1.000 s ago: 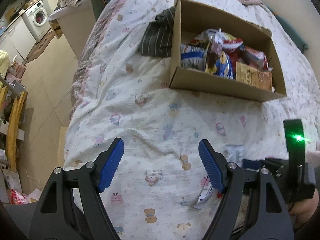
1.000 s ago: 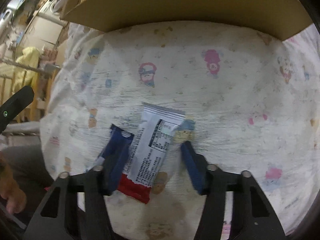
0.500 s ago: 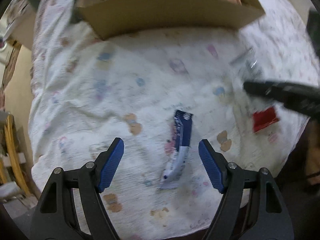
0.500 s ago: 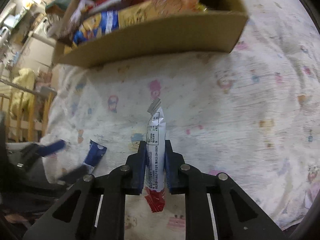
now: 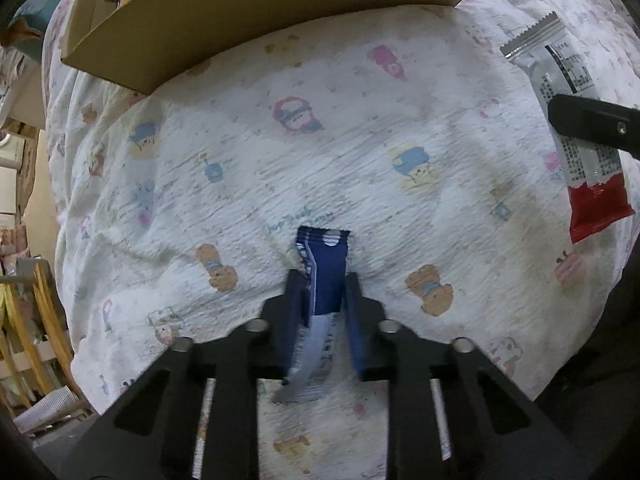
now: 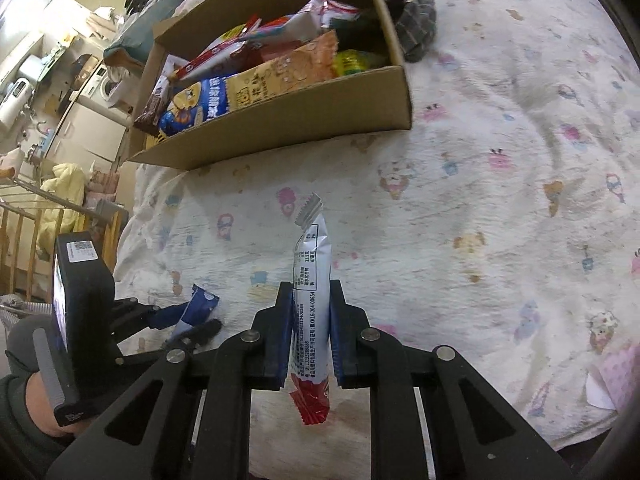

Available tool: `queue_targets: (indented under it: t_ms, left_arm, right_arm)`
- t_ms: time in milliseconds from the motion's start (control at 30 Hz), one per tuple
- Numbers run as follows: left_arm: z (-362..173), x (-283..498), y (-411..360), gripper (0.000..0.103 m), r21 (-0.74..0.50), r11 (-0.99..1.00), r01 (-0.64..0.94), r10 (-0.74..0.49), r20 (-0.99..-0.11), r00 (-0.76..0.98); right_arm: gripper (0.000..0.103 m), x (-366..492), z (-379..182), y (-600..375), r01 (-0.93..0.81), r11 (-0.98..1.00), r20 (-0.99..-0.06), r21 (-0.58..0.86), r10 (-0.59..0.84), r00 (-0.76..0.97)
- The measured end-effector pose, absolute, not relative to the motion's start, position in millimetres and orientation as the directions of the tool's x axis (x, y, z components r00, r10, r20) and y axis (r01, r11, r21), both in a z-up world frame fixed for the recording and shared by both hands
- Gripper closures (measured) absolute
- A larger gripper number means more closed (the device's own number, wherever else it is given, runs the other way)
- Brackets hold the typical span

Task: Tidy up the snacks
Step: 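Grasp the white-red bar with the right tool while the left tool grasps the blue bar, then lift both held bars and carry them over the box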

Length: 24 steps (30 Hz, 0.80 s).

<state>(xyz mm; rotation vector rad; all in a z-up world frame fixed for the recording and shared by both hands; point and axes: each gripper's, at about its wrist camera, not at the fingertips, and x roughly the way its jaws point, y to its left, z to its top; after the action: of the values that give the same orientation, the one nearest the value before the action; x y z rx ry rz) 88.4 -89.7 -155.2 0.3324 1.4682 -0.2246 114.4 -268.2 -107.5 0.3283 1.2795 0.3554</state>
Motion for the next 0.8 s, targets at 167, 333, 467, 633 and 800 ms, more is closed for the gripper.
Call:
queue_targets:
  t_ms: [167,333,467,633,800]
  left_arm:
    - [-141.7,103.0,-69.9,0.089,0.092,0.957,0.275,0.053,-0.988,0.146]
    - [-125.7,116.7,-47.9,0.089,0.081,0.983,0.163,0.044,-0.975,0.219]
    - [-111.3,119.3,-35.5,0.089,0.052,0.993,0.108,0.021,-0.962,0.272]
    - [-93.7,112.8,-26.2,0.089,0.025,0.997,0.07,0.0,-0.938,0.347]
    - [-76.6,107.9,-26.8,0.089,0.033,0.998,0.048,0.01,-0.906,0.424]
  right_arm:
    - [0.086,112.6,-104.2,-273.1,-0.071,0.903,-0.866,0.424,0.427,0.261]
    - [0.086,112.9,-101.4,-269.9,-0.09,0.905,-0.866,0.415,0.424,0.266]
    - [0.086,113.8,-101.5,-267.4,-0.09,0.91,-0.871,0.405,0.414,0.267]
    - [0.086,113.9,-99.9,-269.9,-0.08,0.908,-0.866,0.412,0.417,0.275]
    - [0.086,112.8,-90.0,-276.5,-0.075,0.899,-0.848,0.432,0.433,0.305]
